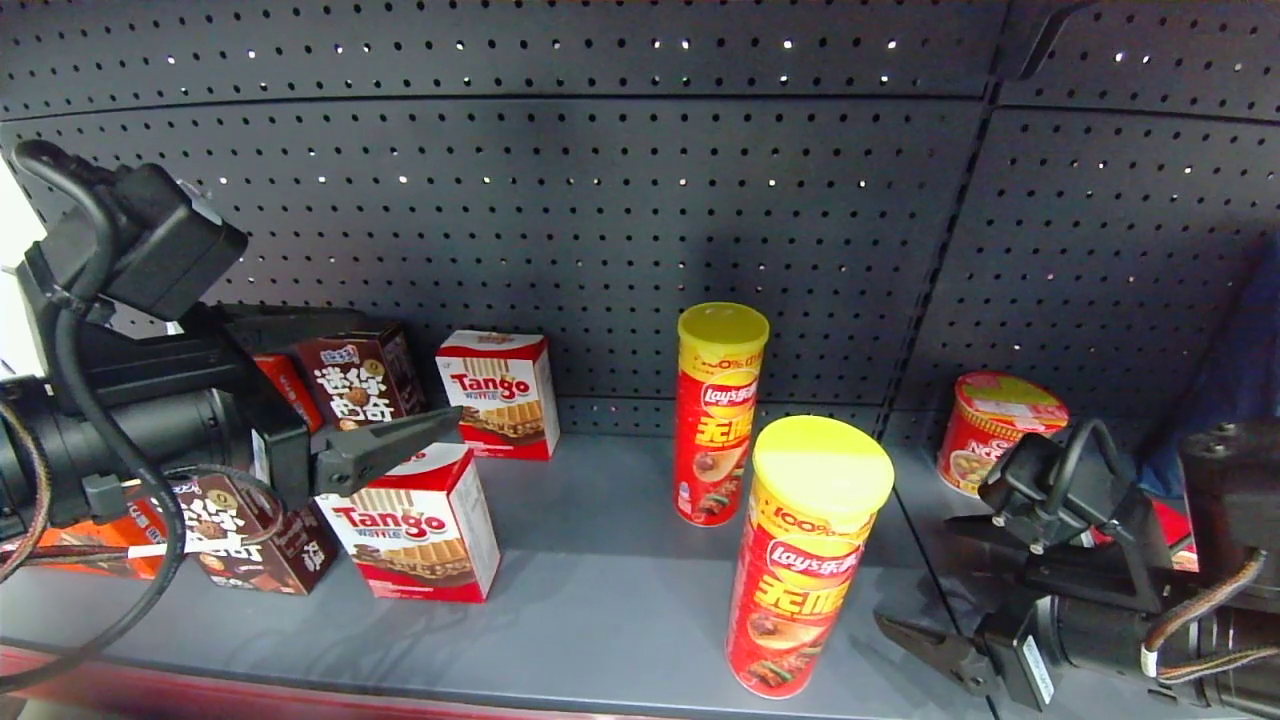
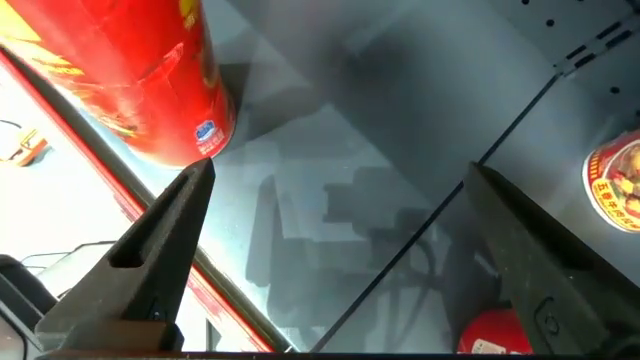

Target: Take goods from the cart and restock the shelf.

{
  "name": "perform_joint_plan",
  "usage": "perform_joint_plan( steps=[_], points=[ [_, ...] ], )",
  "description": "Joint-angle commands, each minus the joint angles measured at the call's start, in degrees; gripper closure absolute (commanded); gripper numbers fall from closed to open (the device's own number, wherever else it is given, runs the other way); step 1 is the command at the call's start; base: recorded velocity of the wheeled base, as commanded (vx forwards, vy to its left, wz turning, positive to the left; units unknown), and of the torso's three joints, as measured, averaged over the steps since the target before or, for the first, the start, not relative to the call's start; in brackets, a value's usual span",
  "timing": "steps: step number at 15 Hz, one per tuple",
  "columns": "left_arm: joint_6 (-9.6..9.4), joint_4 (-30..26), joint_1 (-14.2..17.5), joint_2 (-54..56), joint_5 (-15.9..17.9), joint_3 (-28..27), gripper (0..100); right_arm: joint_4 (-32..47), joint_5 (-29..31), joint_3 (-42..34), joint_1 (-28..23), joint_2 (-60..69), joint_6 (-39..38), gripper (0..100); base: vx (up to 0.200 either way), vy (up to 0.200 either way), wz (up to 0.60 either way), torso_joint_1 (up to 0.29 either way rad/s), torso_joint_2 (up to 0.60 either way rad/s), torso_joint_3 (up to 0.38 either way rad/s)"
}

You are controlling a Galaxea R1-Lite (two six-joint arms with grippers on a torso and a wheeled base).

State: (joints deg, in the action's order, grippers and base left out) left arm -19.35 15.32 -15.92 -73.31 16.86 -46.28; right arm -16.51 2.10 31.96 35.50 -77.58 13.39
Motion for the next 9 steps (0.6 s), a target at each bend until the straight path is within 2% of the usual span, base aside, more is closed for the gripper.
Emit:
perform_joint_plan(
  steps=[1,4,9],
  points=[
    [0.01,0.1,0.0,-0.1,0.0,0.0,0,0.0,1.0,1.8,-0.2,-2.2,0.1,0,0.000,0.000,0.00,0.000,0.00,0.000],
    [0.01,0.0,0.0,-0.1,0.1,0.0,0,0.0,3.6,3.9,0.0,-5.9,0.1,0,0.000,0.000,0.00,0.000,0.00,0.000],
    [0.10,0.1,0.2,-0.1,0.2,0.2,0,0.0,3.5,4.0,1.4,-7.3,0.1,0,0.000,0.000,0.00,0.000,0.00,0.000]
  ],
)
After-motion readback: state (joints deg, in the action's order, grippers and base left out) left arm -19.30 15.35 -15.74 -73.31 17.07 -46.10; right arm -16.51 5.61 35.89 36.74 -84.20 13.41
